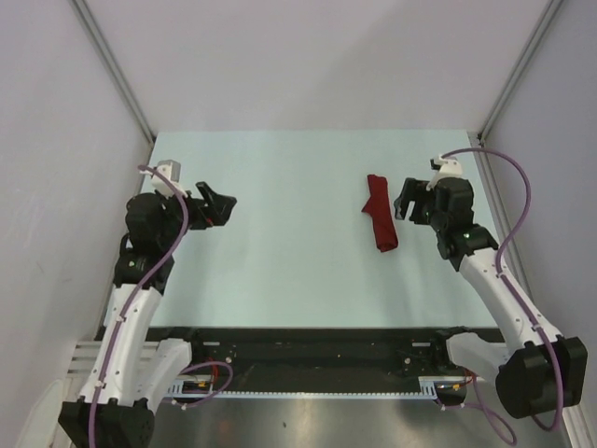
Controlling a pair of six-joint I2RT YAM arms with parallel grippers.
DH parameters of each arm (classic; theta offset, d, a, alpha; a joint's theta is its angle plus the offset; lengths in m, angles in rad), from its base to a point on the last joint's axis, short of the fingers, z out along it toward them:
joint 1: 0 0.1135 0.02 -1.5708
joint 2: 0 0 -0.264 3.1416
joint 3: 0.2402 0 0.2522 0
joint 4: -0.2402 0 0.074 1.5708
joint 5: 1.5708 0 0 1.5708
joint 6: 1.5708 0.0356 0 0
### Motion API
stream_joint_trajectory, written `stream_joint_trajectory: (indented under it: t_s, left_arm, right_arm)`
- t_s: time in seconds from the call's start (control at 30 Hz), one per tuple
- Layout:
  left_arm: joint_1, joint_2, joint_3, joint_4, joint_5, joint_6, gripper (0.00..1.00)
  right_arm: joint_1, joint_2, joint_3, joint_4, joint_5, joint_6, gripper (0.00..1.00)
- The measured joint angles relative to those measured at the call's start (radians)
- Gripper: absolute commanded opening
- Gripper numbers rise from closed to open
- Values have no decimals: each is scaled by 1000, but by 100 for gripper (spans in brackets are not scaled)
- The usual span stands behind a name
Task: Fold the napkin, place the utensils inside, and roll it up
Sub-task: Roll the napkin with the utensil
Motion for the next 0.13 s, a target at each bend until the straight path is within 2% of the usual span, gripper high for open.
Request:
stream_joint_trajectory:
  t_s: [0.13]
  left_arm:
    - [0, -19, 0, -8, -21, 25, 100]
  right_arm:
    - [0, -12, -47, 3, 24, 2, 83]
